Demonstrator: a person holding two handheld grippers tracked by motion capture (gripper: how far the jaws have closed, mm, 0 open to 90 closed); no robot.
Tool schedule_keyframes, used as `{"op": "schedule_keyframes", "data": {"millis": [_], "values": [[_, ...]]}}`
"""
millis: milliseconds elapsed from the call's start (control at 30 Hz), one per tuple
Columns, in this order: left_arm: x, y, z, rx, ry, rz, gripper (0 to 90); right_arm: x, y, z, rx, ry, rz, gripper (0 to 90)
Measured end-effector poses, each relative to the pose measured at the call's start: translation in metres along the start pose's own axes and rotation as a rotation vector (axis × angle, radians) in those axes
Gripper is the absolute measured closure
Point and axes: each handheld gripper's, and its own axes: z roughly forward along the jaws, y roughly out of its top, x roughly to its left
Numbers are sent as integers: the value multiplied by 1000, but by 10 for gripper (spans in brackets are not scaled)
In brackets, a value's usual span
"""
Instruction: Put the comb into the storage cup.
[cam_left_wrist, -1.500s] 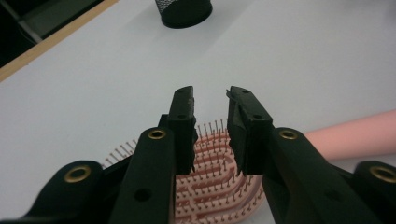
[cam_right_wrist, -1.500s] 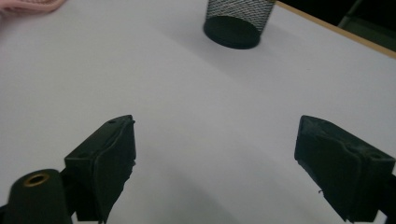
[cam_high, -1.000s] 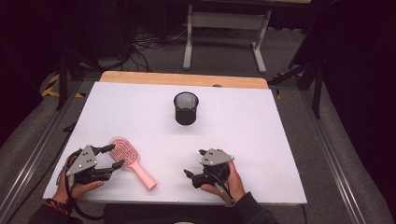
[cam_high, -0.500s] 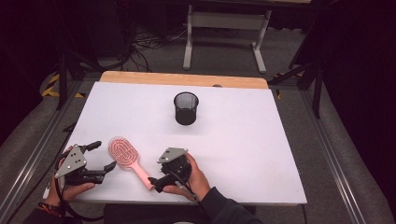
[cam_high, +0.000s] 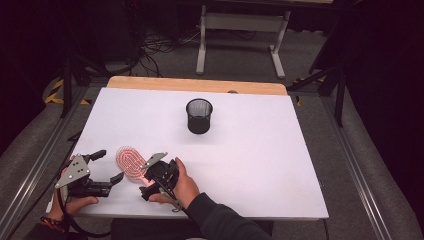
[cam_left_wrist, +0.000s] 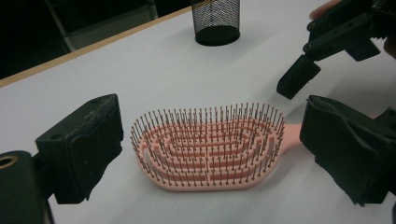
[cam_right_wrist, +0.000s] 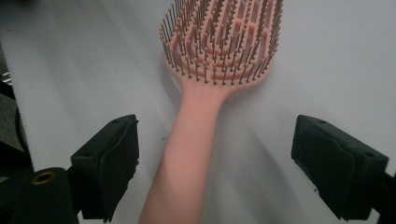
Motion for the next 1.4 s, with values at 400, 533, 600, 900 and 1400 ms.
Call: {"op": "schedule_keyframes", "data": {"millis": [400, 533, 600, 900, 1400], "values": [[0, 0, 1, 7, -16, -7, 72, 1, 15, 20, 46, -68, 19, 367], [1, -1, 2, 12, -16, -11, 72, 5, 17, 19, 49, -69, 6, 532], [2, -1, 2, 16, -20, -16, 72, 5, 17, 19, 45, -71, 3, 661], [2, 0, 4, 14, -33, -21, 77, 1, 19, 19, 45, -40, -84, 692], [-1, 4, 5, 32, -5, -38, 72, -10, 5, 7, -37, -39, -94, 693]]}}
